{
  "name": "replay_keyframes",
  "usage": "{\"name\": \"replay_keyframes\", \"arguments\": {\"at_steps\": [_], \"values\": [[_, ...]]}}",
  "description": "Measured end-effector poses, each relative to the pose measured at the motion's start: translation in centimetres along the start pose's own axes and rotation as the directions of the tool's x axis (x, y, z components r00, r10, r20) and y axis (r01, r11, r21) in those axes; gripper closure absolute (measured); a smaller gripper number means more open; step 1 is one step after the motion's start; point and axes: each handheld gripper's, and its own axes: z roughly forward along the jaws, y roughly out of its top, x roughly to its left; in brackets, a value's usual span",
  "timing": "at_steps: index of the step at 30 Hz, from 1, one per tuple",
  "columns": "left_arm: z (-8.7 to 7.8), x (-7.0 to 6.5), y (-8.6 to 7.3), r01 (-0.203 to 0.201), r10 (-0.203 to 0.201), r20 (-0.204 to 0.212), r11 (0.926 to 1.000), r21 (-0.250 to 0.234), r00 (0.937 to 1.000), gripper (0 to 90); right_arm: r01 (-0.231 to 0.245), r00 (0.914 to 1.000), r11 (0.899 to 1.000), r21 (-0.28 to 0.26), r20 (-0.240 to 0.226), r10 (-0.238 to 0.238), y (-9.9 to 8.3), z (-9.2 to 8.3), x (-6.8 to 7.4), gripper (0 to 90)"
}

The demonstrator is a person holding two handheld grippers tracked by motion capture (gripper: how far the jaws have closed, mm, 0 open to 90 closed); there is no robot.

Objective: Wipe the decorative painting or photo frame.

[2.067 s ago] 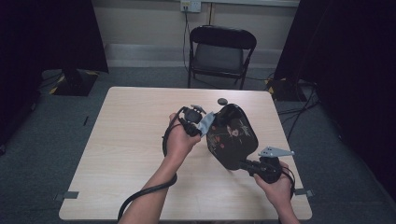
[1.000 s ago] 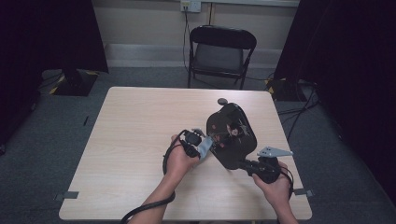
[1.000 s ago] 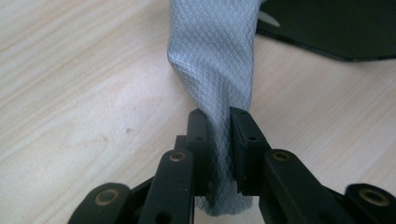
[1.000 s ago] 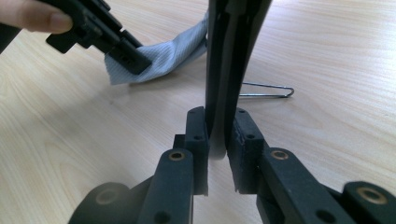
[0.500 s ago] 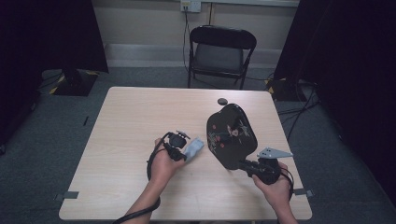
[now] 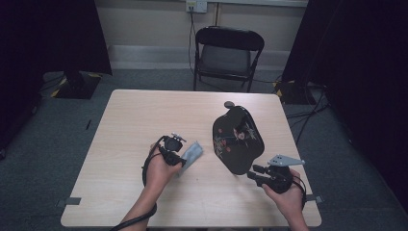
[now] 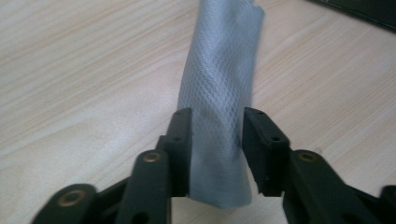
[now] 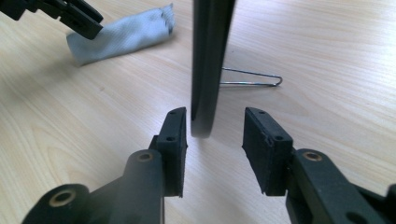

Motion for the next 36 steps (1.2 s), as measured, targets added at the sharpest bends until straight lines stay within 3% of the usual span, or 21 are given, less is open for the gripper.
{"name": "replay_keyframes", "arguments": {"at_steps": [5,11,16,25,29,36], "values": [[-0.6,0.2,0.0,0.016,-0.016,0.002,0.9995,-0.029,0.9999,49.8,0.002,1.0,1.0,-0.001,0.008,-0.002,-0.3,-0.2,-0.3,55.2],[-0.9,0.5,-0.3,0.034,-0.033,0.017,0.9983,-0.047,0.9993,41.1,-0.007,1.0,1.0,0.003,0.005,0.007,-0.8,-0.2,-0.8,49.4],[-1.3,0.8,-0.7,0.019,-0.018,0.015,0.9978,-0.064,0.9997,33.5,0.002,1.0,1.0,-0.002,0.007,-0.002,-1.0,-0.2,-1.0,47.3],[-1.7,1.6,-1.8,0.051,-0.049,0.029,0.996,-0.073,0.9983,31.3,0.013,0.9998,1.0,0.001,0.012,-0.013,-1.3,-0.2,-1.2,43.3],[-2.0,1.9,-2.2,0.041,-0.039,0.028,0.9962,-0.077,0.9989,29.8,0.013,0.9998,1.0,-0.002,0.016,-0.013,-1.4,-0.2,-1.4,40.4],[-2.2,2.4,-3.1,0.059,-0.057,0.034,0.9946,-0.085,0.9978,28.9,0.008,0.9995,1.0,-0.005,0.03,-0.007,-1.6,-0.2,-1.7,36.0]]}}
